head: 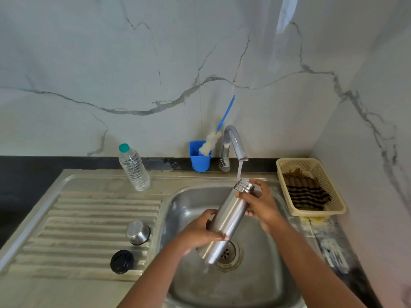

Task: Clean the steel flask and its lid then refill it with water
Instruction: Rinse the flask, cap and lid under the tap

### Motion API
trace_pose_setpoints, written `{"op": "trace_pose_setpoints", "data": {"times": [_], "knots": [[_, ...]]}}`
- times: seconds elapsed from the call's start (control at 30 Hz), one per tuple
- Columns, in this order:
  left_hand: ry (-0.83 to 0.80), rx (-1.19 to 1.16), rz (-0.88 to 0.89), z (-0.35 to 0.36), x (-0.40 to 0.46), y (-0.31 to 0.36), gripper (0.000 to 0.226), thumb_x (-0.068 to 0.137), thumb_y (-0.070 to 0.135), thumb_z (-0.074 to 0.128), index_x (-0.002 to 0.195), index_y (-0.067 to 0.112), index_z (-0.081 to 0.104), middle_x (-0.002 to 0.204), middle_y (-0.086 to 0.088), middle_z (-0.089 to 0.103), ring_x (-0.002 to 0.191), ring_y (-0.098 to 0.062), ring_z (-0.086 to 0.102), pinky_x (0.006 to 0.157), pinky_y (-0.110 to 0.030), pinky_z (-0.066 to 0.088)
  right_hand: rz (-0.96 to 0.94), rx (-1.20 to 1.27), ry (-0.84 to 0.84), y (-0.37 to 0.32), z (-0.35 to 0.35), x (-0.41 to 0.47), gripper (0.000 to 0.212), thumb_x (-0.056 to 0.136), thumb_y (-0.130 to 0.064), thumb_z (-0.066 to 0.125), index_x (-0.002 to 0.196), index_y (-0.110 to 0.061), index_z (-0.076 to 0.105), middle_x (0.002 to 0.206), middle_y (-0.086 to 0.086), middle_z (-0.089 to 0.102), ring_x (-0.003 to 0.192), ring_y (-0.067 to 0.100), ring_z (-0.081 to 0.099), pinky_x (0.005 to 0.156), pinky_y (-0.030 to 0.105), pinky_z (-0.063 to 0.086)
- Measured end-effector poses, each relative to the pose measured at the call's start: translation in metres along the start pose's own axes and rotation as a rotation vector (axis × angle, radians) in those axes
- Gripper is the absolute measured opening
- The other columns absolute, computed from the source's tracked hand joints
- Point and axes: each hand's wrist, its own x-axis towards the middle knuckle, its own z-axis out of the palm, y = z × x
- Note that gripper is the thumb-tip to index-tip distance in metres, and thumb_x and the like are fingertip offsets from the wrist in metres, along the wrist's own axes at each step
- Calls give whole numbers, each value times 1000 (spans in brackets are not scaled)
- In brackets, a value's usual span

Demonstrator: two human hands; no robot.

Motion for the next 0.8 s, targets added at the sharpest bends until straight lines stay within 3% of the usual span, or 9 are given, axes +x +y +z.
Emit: {"op": "trace_pose_setpoints", "data": {"times": [0.07, 0.13, 0.2, 0.33, 0.43, 0.5, 0.57, 0.67, 0.8], "knots": [[-79, 91, -68, -14, -8, 5, 91, 76, 41, 81, 149, 36, 28, 126, 2, 57, 111, -15, 58, 95, -32, 49, 146, 61, 38, 14, 0, -2, 52, 80, -15, 77, 122, -28, 49, 112, 9, 58, 95, 30, 64, 62, 39, 58], [-150, 81, -110, -25, -18, 10, 90, 73, 66, 73, 148, 40, 31, 140, -1, 50, 122, -19, 52, 104, -35, 41, 289, 107, 58, 32, 0, -4, 47, 82, -22, 76, 120, -26, 50, 115, 16, 57, 95, 33, 62, 59, 37, 57], [-178, 14, -132, -34, -28, 15, 98, 55, 94, 59, 139, 44, 44, 138, -2, 53, 124, -23, 52, 111, -45, 38, 430, 167, 85, 48, 1, -6, 40, 83, -28, 75, 116, -23, 53, 114, 19, 57, 92, 33, 61, 56, 34, 55], [-178, -175, -85, -42, -43, 22, 104, 52, 102, 39, 133, 38, 54, 129, -12, 64, 108, -28, 64, 99, -48, 45, 619, 320, 78, 67, 0, -17, 48, 87, -38, 70, 119, -6, 55, 103, 23, 63, 79, 31, 64, 45, 29, 54], [-175, -277, -14, -36, -53, 28, 102, 57, 99, 35, 134, 33, 50, 126, -6, 68, 108, -28, 70, 105, -50, 39, 625, 429, 85, 74, -1, -23, 48, 91, -36, 65, 120, 1, 57, 94, 24, 64, 69, 28, 63, 41, 28, 54], [-131, -243, 44, -28, -61, 36, 97, 61, 93, 49, 137, 34, 45, 126, 0, 66, 106, -23, 71, 105, -48, 41, 600, 471, 100, 75, -2, -25, 48, 92, -36, 63, 123, 2, 57, 96, 25, 64, 70, 30, 63, 41, 29, 54], [-57, -155, 102, -18, -67, 47, 85, 72, 69, 70, 142, 35, 38, 124, 8, 64, 104, -17, 71, 105, -48, 45, 573, 499, 115, 73, -2, -28, 47, 94, -36, 60, 123, 1, 57, 94, 24, 63, 70, 30, 63, 41, 29, 54], [160, -13, 237, -7, -69, 62, 76, 72, 33, 87, 136, 30, 47, 121, 11, 62, 111, -12, 63, 95, -37, 54, 527, 539, 96, 59, -1, -34, 45, 98, -40, 54, 119, 0, 57, 90, 23, 62, 70, 29, 61, 42, 28, 56], [430, 135, 466, -4, -74, 81, 73, 69, 36, 89, 131, 27, 51, 123, 9, 59, 111, -8, 58, 96, -31, 50, 489, 611, 45, 43, 1, -36, 52, 95, -47, 55, 120, -1, 56, 106, 25, 63, 79, 29, 65, 50, 31, 59]]}}
